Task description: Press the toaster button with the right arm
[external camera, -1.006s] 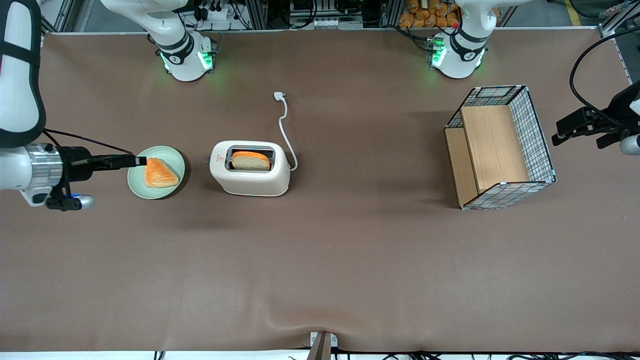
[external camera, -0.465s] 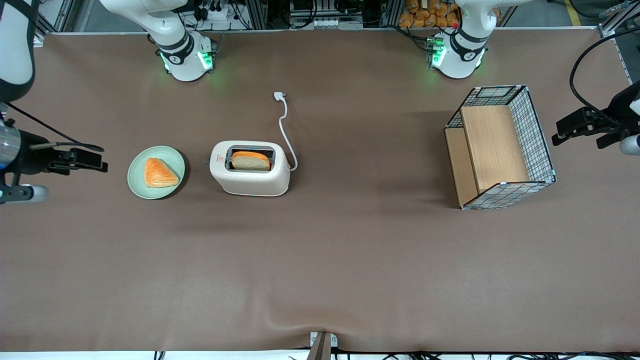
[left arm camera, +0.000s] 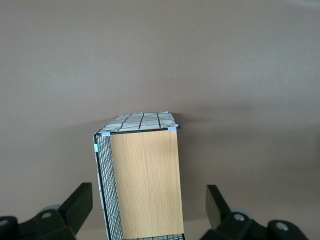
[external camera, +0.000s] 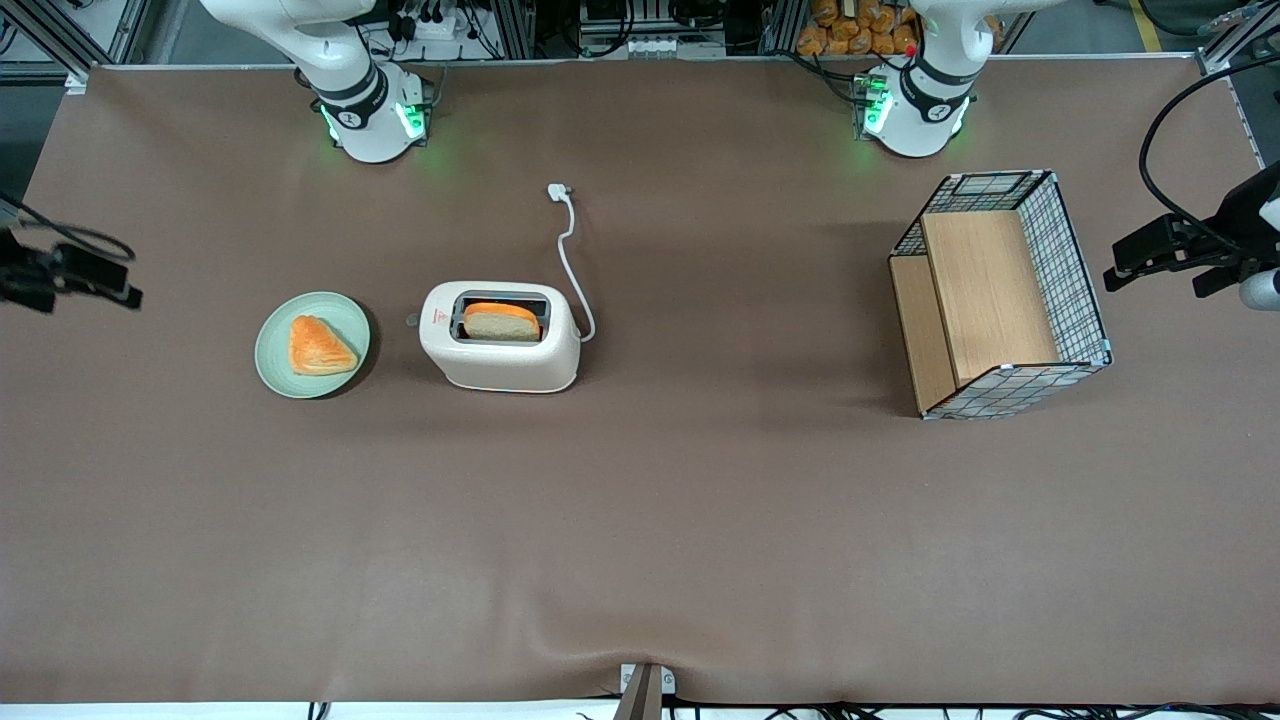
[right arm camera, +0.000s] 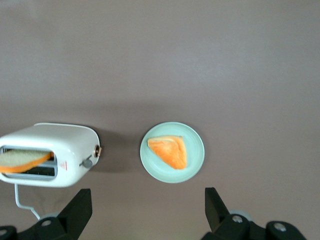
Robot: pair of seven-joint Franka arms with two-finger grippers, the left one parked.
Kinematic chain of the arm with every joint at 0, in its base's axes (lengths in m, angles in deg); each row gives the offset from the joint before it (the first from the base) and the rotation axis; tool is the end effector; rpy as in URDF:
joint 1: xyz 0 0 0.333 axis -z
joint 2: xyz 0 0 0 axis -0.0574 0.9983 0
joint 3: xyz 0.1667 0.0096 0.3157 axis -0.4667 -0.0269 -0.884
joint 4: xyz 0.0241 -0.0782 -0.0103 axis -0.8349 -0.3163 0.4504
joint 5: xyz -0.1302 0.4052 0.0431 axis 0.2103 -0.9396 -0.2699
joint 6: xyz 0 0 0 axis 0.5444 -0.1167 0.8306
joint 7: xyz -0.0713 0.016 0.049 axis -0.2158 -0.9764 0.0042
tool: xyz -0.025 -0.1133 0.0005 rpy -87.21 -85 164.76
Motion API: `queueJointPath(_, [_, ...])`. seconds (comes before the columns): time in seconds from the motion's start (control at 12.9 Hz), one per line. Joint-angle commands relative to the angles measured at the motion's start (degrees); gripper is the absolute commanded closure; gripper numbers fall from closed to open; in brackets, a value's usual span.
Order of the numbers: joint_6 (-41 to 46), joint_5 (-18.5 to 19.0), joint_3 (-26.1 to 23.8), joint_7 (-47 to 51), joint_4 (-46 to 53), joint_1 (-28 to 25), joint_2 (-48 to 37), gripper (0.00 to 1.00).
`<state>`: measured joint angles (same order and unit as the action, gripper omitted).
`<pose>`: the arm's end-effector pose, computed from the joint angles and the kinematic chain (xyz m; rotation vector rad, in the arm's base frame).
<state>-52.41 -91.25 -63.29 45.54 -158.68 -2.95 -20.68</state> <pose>0.6173 -0.0356 0.6730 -3.0943 -0.0315 0.0867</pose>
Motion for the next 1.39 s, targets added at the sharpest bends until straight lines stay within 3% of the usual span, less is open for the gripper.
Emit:
queueJointPath(0.0, [-0.96,2.42,-5.18,0.62,-8.70,4.10,-8.06,0.00])
queueJointPath(0.15, [0.36,2.34,-8.18,3.51,-8.71,7.19,-8.08,0.00])
queueJointPath(0.39, [0.28,1.90,-8.36,4.13,-8.27,8.96,-7.72,0.00])
queueJointPath(0.62, [0.54,2.33,-8.63,7.90,-7.92,8.88,-7.46,0.00])
queueJointPath(1.32, [4.41,4.09,-8.54,7.48,-3.70,7.91,-5.17,0.00])
